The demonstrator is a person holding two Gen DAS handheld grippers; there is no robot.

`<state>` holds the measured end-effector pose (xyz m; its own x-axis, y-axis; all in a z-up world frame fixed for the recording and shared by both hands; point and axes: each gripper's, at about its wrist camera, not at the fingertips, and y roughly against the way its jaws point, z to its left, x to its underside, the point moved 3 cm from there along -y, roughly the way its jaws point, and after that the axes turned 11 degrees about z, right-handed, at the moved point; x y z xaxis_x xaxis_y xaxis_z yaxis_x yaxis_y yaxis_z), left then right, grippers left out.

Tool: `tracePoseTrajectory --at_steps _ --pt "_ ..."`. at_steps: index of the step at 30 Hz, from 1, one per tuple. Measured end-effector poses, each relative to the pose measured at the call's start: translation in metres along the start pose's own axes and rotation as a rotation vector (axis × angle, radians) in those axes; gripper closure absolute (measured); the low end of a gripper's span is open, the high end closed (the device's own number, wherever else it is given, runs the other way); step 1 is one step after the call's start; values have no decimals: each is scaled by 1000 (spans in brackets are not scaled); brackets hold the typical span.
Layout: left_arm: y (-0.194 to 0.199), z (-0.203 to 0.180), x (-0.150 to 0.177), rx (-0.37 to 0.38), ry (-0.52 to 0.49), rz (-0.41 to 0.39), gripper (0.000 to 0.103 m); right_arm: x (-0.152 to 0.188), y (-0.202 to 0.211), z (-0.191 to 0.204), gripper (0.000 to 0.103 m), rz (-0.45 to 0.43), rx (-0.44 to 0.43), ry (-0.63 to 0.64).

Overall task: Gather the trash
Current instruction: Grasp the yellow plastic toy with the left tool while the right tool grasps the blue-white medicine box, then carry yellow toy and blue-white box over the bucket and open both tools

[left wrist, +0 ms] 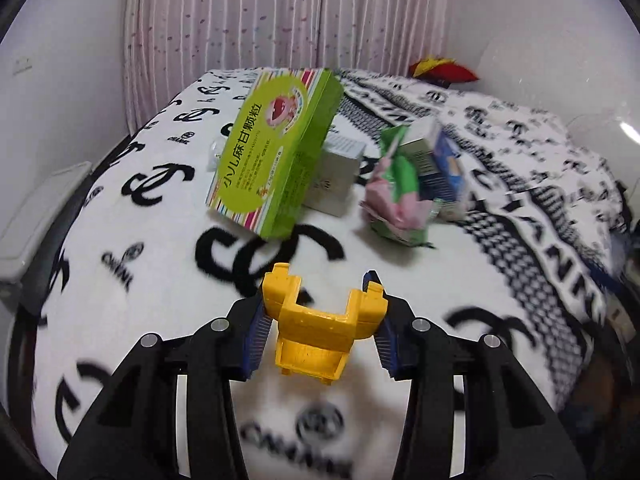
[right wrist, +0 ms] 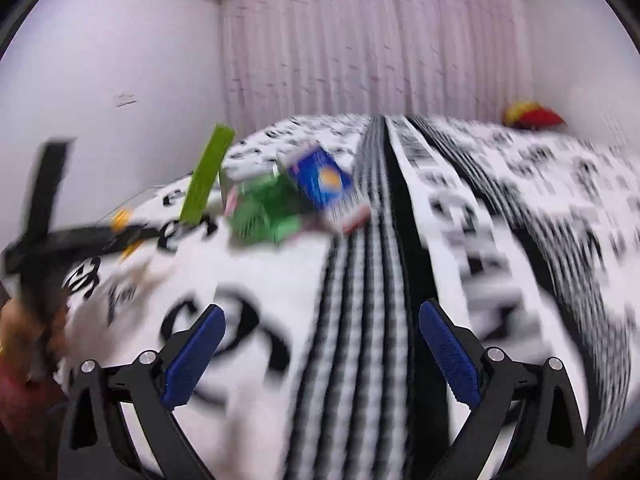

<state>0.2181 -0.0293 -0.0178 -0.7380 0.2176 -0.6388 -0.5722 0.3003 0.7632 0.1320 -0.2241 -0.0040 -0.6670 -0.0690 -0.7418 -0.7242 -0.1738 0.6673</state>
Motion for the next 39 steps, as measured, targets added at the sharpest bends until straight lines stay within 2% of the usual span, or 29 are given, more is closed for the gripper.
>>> tracePoseTrajectory --at_steps 3,5,9,11,15,16,17,18,20,23,31,35,39 --pt "21 2 20 21 18 -22 59 -43 -30 -1 5 -30 39 149" --pt "27 5 31 34 33 -24 59 -64 -54 0 5 -13 27 210" --pt "34 13 60 69 85 10 59 -94 -100 -5 5 45 -3 219" --pt "35 17 71 62 98 21 59 -103 -119 -5 5 83 -16 218" --pt "33 26 88 75 140 54 59 -110 -159 -5 5 175 16 221" --pt "32 27 89 77 144 60 59 -109 -165 -4 12 196 29 219" --pt "32 28 90 78 146 61 59 -108 -167 -4 30 211 29 217" --pt "33 28 90 76 147 60 59 -106 -166 -4 39 221 16 214" --pt "36 27 90 75 137 51 59 -100 -155 -6 43 224 -8 186" --pt "43 21 88 81 123 34 59 -95 -134 -11 43 200 -34 151" --pt "66 -4 89 109 70 3 59 -65 -29 -6 43 107 -88 101" --pt "83 -23 100 139 15 7 59 -28 26 13 43 105 -115 104" --pt "96 -47 122 147 -70 39 59 29 68 40 43 146 -110 127"
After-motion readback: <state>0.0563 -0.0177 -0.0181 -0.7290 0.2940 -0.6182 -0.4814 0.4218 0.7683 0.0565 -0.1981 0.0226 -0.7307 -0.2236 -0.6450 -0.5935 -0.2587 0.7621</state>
